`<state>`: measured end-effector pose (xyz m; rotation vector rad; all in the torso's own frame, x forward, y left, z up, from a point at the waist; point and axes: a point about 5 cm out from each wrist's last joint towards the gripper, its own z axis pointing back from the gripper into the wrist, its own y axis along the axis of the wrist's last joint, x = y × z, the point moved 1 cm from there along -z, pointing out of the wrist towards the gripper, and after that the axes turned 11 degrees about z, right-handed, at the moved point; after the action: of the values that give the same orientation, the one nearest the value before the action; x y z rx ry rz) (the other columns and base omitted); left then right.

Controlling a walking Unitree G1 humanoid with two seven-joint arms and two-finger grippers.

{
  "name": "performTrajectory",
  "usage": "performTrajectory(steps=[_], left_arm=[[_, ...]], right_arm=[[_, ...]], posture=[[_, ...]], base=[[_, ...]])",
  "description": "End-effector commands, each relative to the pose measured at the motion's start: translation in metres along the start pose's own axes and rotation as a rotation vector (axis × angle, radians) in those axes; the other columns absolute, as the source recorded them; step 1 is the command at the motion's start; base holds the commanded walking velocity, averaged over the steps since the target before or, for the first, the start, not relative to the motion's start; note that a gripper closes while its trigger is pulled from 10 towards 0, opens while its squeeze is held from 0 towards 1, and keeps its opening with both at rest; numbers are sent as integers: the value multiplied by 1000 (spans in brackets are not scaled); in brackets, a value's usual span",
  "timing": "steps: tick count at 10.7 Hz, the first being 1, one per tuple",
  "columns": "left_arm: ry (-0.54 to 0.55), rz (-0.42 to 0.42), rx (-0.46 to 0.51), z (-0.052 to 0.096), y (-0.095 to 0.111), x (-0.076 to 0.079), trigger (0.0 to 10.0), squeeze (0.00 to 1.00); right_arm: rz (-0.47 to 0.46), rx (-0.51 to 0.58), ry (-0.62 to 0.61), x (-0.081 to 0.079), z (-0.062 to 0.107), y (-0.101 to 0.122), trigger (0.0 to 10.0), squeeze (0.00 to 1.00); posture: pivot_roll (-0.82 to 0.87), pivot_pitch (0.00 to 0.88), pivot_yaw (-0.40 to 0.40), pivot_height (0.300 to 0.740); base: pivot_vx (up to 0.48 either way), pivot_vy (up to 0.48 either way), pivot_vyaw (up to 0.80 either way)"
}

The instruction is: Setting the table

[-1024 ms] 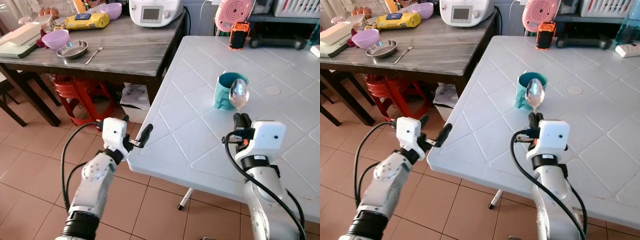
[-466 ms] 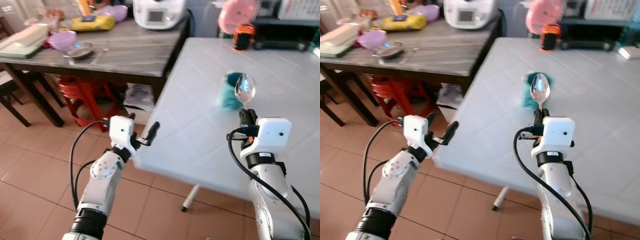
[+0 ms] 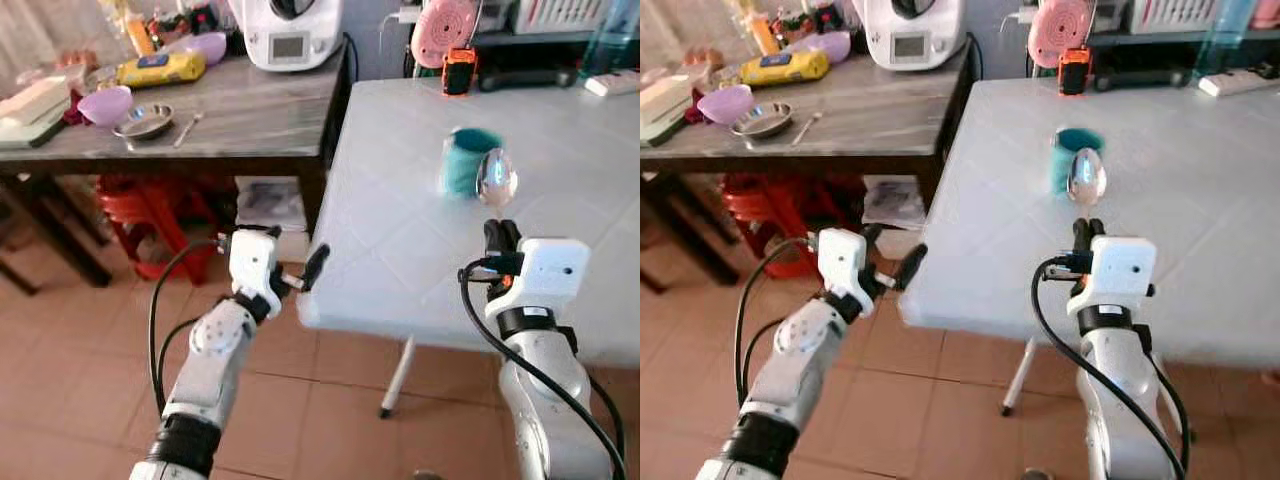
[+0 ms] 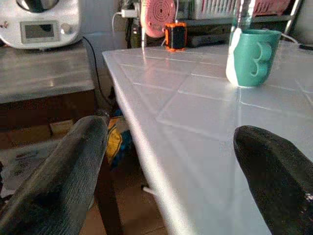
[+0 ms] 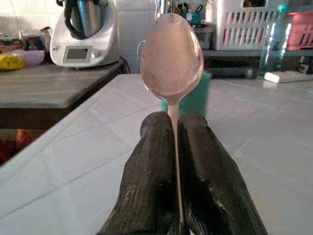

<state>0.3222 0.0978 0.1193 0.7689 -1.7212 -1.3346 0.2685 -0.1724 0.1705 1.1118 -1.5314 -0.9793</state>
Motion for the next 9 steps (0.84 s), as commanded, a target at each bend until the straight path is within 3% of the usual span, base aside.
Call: performTrajectory(steps=[1,9], left_arm=[[25,-21,-11,5,-1,-8,10000,0],[-11,-15,17,0,-2,9,10000,0]], right_arm=[[-14,26,13,-6,0,6,10000,0],[-9,24,7,-5,2,3,10000,0]], posture=[[-211,86,138,740],[-207,80,138,740]], base=[[0,480,-494],[0,480,0]])
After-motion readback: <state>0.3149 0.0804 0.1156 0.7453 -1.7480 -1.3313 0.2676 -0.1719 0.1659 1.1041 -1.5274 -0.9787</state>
